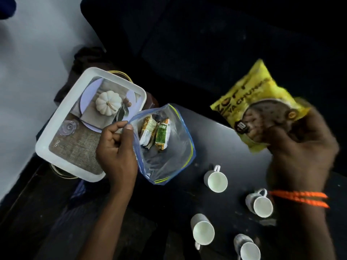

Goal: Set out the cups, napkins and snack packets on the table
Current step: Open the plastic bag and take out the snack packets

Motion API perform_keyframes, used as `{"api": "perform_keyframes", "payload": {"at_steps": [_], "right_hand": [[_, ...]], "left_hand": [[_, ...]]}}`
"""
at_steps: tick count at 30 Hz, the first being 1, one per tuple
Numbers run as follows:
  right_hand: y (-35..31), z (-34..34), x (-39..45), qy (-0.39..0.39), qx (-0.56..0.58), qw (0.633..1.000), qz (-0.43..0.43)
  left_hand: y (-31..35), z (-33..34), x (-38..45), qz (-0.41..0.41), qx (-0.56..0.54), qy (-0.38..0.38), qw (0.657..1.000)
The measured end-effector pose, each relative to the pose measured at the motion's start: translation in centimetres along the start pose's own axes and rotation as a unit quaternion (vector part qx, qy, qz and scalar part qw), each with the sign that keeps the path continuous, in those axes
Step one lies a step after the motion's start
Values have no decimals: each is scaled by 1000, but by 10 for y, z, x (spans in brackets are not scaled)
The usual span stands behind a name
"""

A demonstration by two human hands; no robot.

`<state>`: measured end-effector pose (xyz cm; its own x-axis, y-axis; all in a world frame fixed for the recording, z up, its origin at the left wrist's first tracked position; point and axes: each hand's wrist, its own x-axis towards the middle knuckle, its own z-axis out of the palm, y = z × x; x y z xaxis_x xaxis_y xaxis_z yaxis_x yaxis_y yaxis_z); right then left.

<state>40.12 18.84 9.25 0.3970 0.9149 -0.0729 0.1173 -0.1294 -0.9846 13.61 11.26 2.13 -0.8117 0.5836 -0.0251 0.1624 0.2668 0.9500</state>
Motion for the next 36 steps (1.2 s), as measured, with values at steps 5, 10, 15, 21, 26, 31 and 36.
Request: {"api": "perform_keyframes", "payload": {"at_steps": [5,10,15,21,26,31,36], "right_hand": [[103,38,10,11,61,965,256],[152,69,-10,-1,-101,930,353],[86,69,-29,132,-75,986,69],[43,124,-78,-211,-178,961,4],[115,184,-73,-341,-395,826,212],[144,190,-77,-377,-441,797,166],[91,181,-83,-307,-467,827,-57]], "left_hand": [[5,-2,-3,24,-6,-13,1000],[6,2,-13,36,-1,-51,998],[1,5,-19,24,-3,-57,998],[1,6,-28,27,-14,-65,997],[-3,3,-35,27,-32,-77,996],[-11,-1,-33,18,-28,-67,997],[-16,-3,-13,-6,-21,-5,1000]]}}
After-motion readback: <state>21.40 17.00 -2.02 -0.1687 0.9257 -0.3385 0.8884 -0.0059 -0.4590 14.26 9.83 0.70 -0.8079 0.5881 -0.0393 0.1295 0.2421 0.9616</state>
